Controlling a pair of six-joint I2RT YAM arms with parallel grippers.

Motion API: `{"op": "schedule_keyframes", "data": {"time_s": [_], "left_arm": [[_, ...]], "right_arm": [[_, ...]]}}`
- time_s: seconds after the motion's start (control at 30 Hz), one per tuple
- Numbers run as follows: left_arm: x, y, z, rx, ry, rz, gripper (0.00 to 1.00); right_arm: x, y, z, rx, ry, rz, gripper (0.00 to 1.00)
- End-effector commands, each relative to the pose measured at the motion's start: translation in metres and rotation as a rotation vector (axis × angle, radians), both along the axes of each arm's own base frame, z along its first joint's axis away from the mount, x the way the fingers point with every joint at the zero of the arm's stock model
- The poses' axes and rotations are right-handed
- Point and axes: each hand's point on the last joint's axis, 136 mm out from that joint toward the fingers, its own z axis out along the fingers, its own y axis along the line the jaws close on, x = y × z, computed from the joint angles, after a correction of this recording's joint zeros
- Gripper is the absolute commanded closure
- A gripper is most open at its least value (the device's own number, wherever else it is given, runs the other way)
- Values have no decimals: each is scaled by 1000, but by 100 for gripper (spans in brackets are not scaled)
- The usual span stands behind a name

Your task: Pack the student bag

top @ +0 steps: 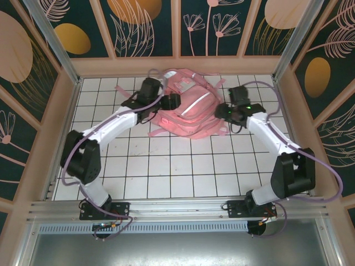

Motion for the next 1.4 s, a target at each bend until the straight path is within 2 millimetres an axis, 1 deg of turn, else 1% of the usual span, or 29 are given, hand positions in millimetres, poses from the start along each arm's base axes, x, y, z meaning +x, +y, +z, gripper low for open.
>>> {"op": "schedule_keyframes", "data": {"time_s": [0.0, 0.07, 0.17, 0.27, 0.33, 0.4, 0.6, 0.7, 0.73, 0.77, 0.83, 0.9, 0.93, 0.97, 1.03, 1.1, 1.2, 1.37], "left_arm": [[-3, -20, -19, 192, -9, -65, 24], [-4, -40, -24, 259, -28, -105, 24], [-6, -67, -31, 343, -49, -157, 23], [-9, -89, -42, 418, -59, -200, 23], [-7, -97, -49, 462, -62, -203, 23], [-2, -98, -56, 511, -59, -179, 23], [6, -99, -72, 571, -32, -164, 26], [7, -96, -81, 597, -21, -165, 29], [7, -96, -84, 601, -16, -166, 33], [7, -96, -86, 604, -12, -165, 40], [7, -95, -85, 598, -10, -158, 58], [5, -100, -78, 567, -13, -166, 74], [4, -103, -72, 544, -16, -177, 88], [2, -106, -66, 523, -19, -188, 98], [0, -110, -50, 482, -27, -188, 100], [2, -109, -33, 451, -40, -170, 100], [3, -105, -6, 397, -64, -138, 100], [9, -94, 24, 241, -57, -95, 100]], "right_arm": [[1, -20, 9, 63, -59, 2, 37], [3, -36, 11, 81, -78, -34, 37], [3, -54, 9, 109, -87, -68, 37], [2, -64, 7, 146, -94, -88, 37], [1, -69, 8, 162, -103, -100, 37], [0, -71, 7, 175, -107, -104, 37], [-3, -74, 3, 175, -102, -108, 37], [-3, -73, 3, 177, -104, -107, 37], [-2, -73, 3, 179, -106, -108, 37], [-2, -73, 4, 180, -108, -108, 38], [-1, -72, 5, 187, -111, -107, 38], [-1, -71, 6, 193, -114, -102, 38], [-1, -70, 6, 198, -116, -98, 39], [-1, -69, 5, 206, -116, -95, 39], [4, -62, 9, 241, -136, -71, 39], [12, -54, 13, 268, -149, -48, 40], [24, -39, 19, 262, -169, -12, 40], [43, 2, 24, 265, -200, 98, 40]]}}
